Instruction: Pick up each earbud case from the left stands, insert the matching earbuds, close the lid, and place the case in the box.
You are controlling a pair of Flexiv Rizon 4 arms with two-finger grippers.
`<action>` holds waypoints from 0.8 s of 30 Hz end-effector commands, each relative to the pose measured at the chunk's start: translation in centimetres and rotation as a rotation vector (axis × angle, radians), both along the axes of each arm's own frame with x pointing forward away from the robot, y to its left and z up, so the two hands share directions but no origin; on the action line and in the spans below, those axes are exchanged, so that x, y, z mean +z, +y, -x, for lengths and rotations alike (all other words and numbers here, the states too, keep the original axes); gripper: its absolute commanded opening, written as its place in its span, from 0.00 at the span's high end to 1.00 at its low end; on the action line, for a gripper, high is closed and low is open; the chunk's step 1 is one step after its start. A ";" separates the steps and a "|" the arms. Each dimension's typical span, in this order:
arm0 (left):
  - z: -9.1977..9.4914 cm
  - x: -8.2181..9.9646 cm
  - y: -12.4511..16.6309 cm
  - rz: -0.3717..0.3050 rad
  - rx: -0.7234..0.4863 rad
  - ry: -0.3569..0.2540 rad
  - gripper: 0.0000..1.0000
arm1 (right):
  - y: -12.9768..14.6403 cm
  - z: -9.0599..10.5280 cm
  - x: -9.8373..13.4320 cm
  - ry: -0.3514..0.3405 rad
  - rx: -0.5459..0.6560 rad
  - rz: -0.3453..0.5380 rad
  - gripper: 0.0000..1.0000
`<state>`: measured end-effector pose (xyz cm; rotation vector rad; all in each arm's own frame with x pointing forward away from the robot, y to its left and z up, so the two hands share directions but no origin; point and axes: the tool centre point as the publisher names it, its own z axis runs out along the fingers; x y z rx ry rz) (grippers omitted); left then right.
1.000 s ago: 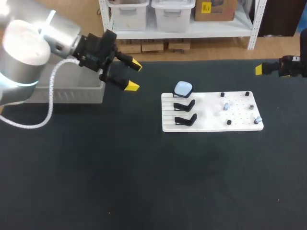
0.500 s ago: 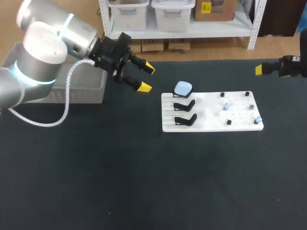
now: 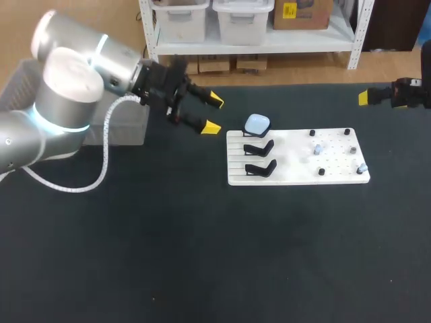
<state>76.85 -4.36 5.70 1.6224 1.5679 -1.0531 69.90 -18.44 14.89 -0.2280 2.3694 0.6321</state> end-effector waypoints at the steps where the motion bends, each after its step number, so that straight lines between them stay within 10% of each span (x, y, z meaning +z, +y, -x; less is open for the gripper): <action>1: 0.4 -0.5 -0.4 0.005 0.012 -0.009 0.00 | 0.0 0.0 0.0 0.001 -0.001 0.002 0.00; 24: -1.7 -2.5 -2.8 0.014 -0.007 -0.003 0.09 | 0.0 0.0 0.0 0.001 -0.001 0.002 0.00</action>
